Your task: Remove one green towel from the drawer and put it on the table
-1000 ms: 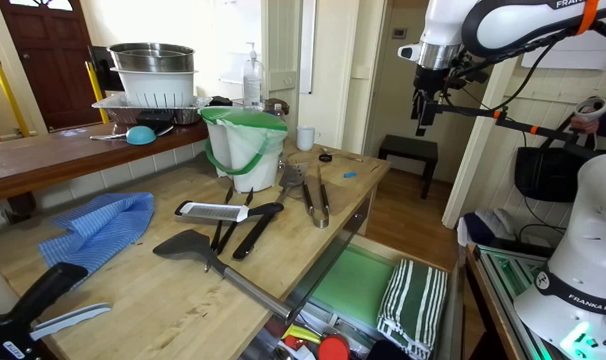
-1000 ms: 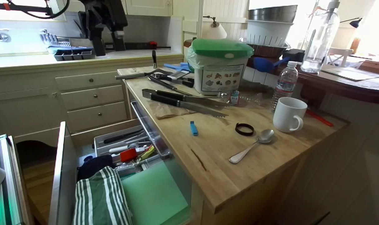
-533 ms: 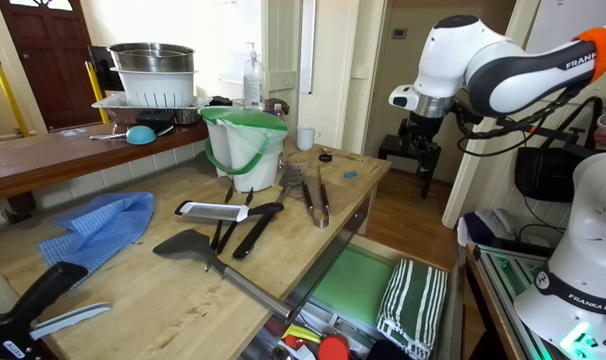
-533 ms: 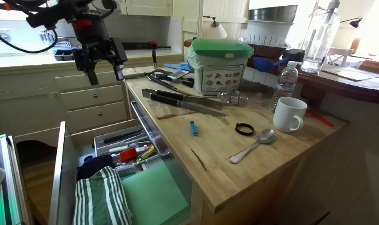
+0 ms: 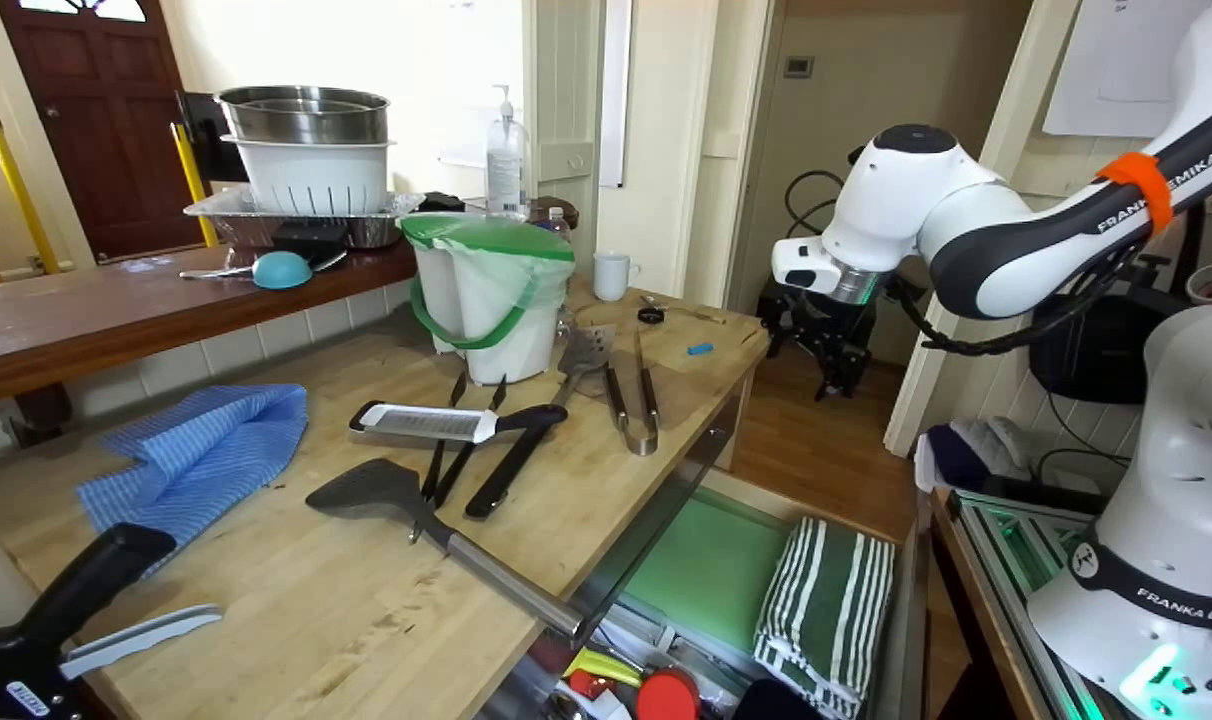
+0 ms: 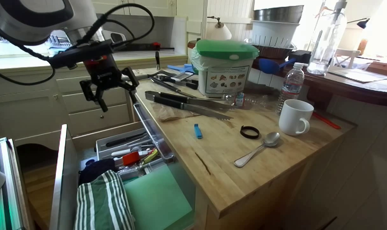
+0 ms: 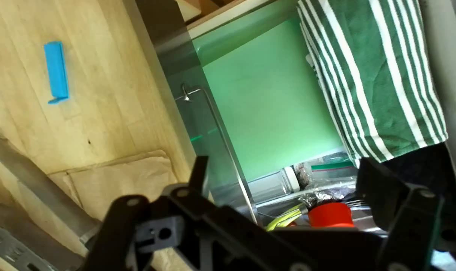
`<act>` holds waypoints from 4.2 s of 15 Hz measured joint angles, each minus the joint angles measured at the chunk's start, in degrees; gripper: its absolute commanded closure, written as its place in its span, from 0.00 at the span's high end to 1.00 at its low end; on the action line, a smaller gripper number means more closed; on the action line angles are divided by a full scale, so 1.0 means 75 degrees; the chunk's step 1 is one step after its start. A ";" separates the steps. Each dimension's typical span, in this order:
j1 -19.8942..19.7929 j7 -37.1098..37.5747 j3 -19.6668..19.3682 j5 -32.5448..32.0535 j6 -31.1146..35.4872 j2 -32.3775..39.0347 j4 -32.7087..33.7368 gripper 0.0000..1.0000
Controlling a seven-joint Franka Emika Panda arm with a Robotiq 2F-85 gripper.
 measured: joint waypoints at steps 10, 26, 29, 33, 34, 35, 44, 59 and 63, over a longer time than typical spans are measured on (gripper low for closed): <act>-0.0116 -0.0423 -0.0149 -0.0303 0.0507 0.0759 0.0159 1.00; -0.0879 0.1937 0.1086 0.2721 0.3776 0.4978 0.0074 1.00; -0.2407 0.1258 0.2736 0.3817 0.4883 0.6281 0.0094 1.00; -0.3676 0.0698 0.2763 0.2721 0.5387 0.7291 0.0176 1.00; -0.3508 0.0493 0.2233 0.2468 0.5503 0.7357 0.0201 1.00; -0.3119 0.0273 0.1595 0.2264 0.5718 0.7390 0.0215 1.00; 0.1361 -0.1013 -0.1408 0.2817 0.8103 0.8695 0.0224 1.00; 0.3035 -0.1460 -0.1214 0.3334 0.8961 1.1401 0.1260 0.27; 0.3207 -0.1492 -0.1273 0.3341 0.9035 1.1580 0.1231 0.00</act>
